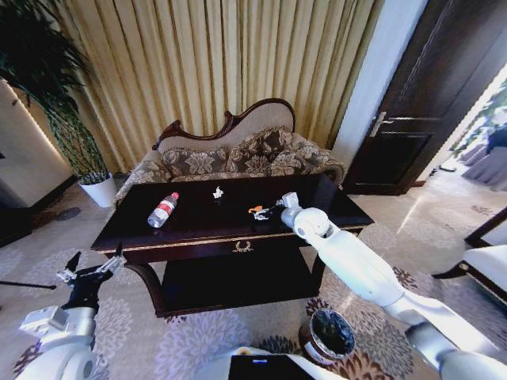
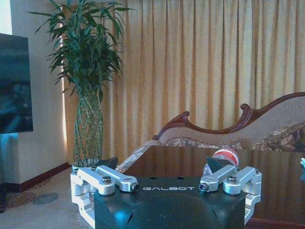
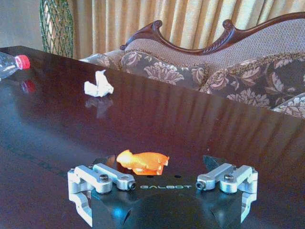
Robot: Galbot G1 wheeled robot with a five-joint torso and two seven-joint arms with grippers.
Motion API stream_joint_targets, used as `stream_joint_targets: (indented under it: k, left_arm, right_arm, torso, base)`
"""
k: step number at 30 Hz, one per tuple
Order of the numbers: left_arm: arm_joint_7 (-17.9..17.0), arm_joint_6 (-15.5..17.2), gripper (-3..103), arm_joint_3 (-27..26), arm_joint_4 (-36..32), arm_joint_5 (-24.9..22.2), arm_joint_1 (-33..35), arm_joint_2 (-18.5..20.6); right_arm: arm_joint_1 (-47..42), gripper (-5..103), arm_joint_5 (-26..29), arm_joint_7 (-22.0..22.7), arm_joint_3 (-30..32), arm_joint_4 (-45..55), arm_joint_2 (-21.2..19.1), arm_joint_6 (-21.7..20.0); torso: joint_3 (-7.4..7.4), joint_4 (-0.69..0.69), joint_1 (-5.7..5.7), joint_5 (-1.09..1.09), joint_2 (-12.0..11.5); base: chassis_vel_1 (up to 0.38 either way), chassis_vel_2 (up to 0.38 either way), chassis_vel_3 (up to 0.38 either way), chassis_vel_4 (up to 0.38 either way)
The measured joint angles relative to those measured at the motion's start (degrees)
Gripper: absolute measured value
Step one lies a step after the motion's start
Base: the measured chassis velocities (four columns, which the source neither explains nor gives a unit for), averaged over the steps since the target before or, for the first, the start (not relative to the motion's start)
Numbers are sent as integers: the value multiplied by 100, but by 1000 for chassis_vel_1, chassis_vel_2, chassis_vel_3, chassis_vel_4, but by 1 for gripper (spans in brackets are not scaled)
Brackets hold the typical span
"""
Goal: Move to the front of the table and place the trash on the table into the trash bin.
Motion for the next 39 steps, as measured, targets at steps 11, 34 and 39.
stream_joint_targets:
  k: [11,34,39]
  left_arm:
    - [5,-2,100,-11,-41,8,35,3]
    - [10,-27,100,-9,-68,5,46,-41]
    - [14,-28,100,18,-66,4,39,-26]
  right_arm:
    - [-110,74,-84,0,8,-116,92,104]
    - [-614,2,-206,0,374,-41,56,240]
    - [-827,0,-218,0,546,53,-5,266]
  torso:
    - [0,0,0,0,1]
    - [-1,1,0,1,1]
    - [-1,1,-1,0,1]
  base:
    - [0,0,0,0]
    - [0,0,0,0]
    - [0,0,0,0]
